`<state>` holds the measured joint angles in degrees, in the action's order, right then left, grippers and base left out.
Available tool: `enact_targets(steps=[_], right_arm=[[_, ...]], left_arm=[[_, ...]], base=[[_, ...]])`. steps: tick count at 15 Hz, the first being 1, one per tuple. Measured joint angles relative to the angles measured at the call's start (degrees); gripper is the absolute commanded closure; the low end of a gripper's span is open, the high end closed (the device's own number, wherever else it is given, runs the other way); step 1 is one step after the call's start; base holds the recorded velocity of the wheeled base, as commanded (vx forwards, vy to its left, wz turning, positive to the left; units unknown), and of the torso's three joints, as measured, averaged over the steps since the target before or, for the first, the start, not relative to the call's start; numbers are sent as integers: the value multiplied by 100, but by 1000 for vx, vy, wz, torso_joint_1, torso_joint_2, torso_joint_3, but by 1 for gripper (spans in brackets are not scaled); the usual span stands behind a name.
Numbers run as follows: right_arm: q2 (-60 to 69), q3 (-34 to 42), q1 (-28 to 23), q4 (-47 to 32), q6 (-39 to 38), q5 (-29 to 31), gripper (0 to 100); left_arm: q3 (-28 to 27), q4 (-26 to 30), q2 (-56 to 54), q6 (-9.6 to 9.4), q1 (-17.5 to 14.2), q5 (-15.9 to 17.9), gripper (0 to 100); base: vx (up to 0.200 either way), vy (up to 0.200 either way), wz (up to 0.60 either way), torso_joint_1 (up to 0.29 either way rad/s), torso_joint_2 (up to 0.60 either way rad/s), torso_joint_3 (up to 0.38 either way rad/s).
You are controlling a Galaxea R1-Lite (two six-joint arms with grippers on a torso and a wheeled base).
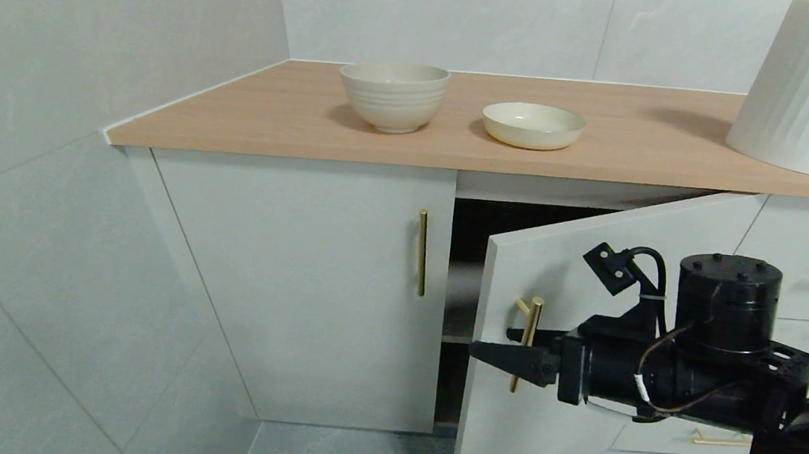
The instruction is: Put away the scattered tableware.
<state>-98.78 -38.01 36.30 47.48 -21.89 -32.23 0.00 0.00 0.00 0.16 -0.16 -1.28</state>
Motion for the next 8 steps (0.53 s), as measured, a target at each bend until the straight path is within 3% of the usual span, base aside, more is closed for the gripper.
enact_targets(steps=[3,5,8], right_arm=[[358,430,0,26,2,-201,0],[562,706,0,60,4,-280,0],[758,973,0,96,15,-324,0]], left_arm=[[0,0,0,-95,0,0,0],[0,-21,0,-447,0,17,0],[-656,144,134,-418,37,341,0]], base=[[0,0,0,0,0,0],[0,0,0,0,0,0],[0,0,0,0,0,0]])
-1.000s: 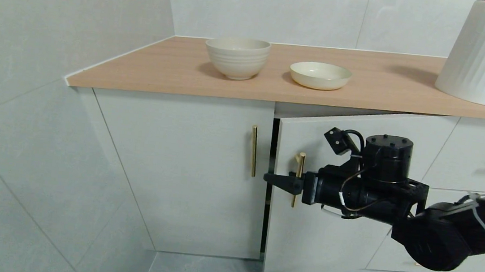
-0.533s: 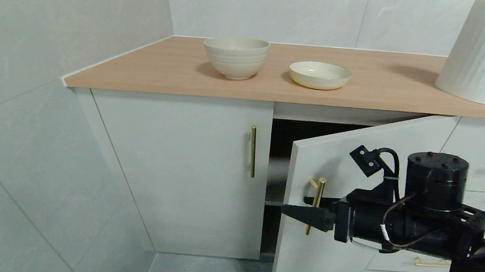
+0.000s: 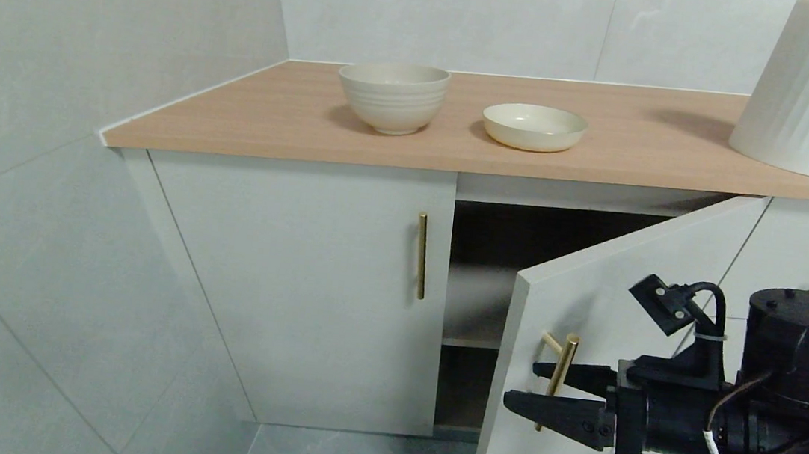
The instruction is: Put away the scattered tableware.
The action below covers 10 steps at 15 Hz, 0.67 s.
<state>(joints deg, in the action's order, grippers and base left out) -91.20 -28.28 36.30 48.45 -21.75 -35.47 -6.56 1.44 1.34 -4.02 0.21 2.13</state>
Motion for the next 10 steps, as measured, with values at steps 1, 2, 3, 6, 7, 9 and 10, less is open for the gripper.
enact_targets(steps=[1,2,3,6,7,9,10], right_arm=[[29,37,0,2,0,-16,0],[49,63,0,2,0,-22,0],[62,80,0,2,0,-27,0],[71,89,0,-6,0,-38,0],[74,89,0,-11,0,-40,0],[85,133,0,0,2,-49,0],[88,163,0,13,10,-49,0]], left_arm=[[-383,140,190,66,37,172,0],[-741,244,469,105,87,394,0],[-1086,327,855,129,141,656,0],[-1979,408,2233,160,246,1414,0],[-2274,419,2760,165,273,1680,0],[-2784,327,3884,189,439,2118,0],[-2933,165,4411,222,623,2244,0]], base=[[0,0,0,0,0,0],[0,0,0,0,0,0],[0,0,0,0,0,0],[0,0,0,0,0,0],[0,0,0,0,0,0],[0,0,0,0,0,0],[0,0,0,0,0,0]])
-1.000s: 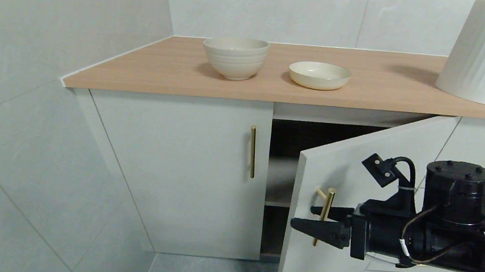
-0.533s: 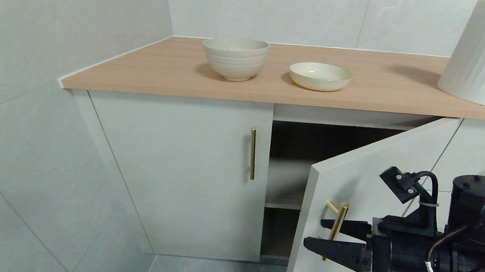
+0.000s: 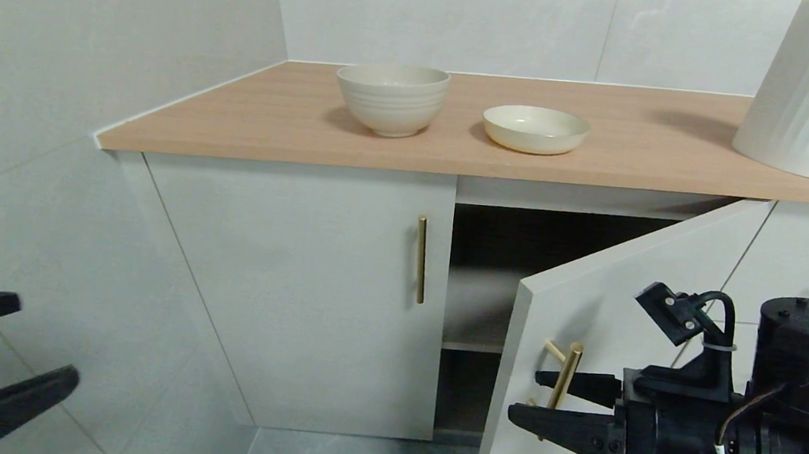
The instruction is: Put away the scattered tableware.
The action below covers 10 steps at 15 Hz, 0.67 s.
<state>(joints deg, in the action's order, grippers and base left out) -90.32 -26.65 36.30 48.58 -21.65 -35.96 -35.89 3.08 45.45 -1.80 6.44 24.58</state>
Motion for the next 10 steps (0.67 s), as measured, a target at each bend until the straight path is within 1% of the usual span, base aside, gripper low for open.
enact_targets(steps=[1,2,3,4,5,7,10], right_arm=[[9,28,2,9,4,-5,0],[33,57,10,9,4,-6,0],[66,85,68,2,6,24,0],[88,96,79,-6,4,20,0],[101,102,85,-17,4,20,0],[113,111,88,-20,4,16,0],[118,124,101,-22,4,13,0]], left_arm=[[-88,-243,499,77,246,95,0],[-126,-606,1001,201,569,161,0],[-107,-1113,1475,383,937,202,0],[-41,-1584,1847,546,1228,229,100],[54,-2096,2236,719,1498,244,100],[243,-2856,2896,905,1826,241,100],[380,-3513,3705,959,2078,252,100]], base=[[0,0,0,0,0,0],[0,0,0,0,0,0],[0,0,0,0,0,0],[0,0,0,0,0,0],[0,0,0,0,0,0],[0,0,0,0,0,0],[0,0,0,0,0,0]])
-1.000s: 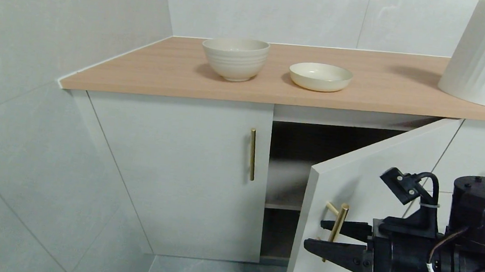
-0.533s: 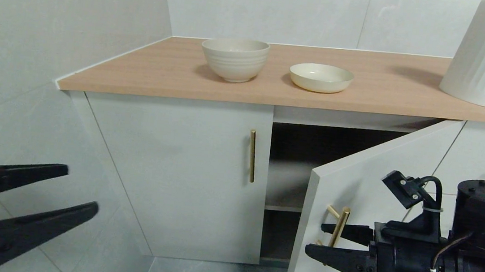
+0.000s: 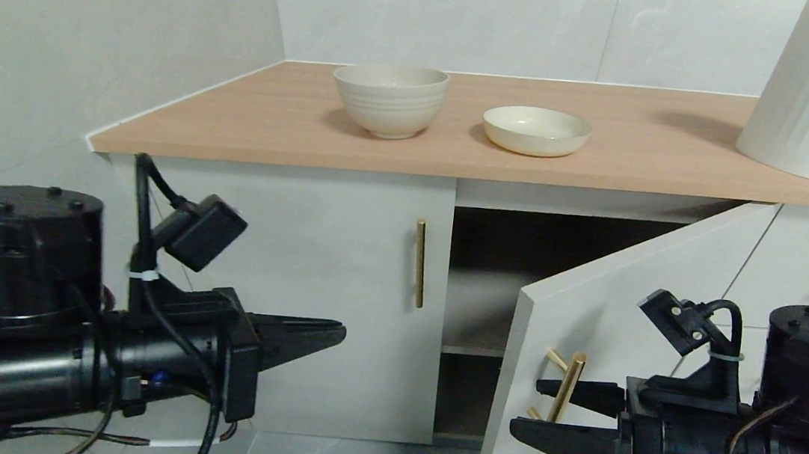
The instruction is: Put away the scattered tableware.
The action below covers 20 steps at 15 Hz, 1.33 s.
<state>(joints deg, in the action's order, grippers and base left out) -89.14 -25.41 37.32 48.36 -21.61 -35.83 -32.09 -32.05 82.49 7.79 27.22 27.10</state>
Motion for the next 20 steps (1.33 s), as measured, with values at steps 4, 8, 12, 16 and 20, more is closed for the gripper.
enact_targets(steps=[4,8,12,16,20], right_arm=[[11,29,61,2,2,22,0],[9,72,80,20,11,9,0],[41,82,160,-2,38,48,0],[50,83,173,-11,40,39,0],[39,102,258,0,84,126,0]], left_arm=[[-24,-1368,1243,184,235,13,100],[-427,-3033,2679,1006,627,18,100],[-1126,-3695,3661,1547,1197,7,100],[-1389,-3701,3950,1523,1401,-9,100],[-1395,-3714,3884,1514,1473,-11,100]], base=[[0,0,0,0,0,0],[0,0,0,0,0,0],[0,0,0,0,0,0],[0,0,0,0,0,0],[0,0,0,0,0,0]])
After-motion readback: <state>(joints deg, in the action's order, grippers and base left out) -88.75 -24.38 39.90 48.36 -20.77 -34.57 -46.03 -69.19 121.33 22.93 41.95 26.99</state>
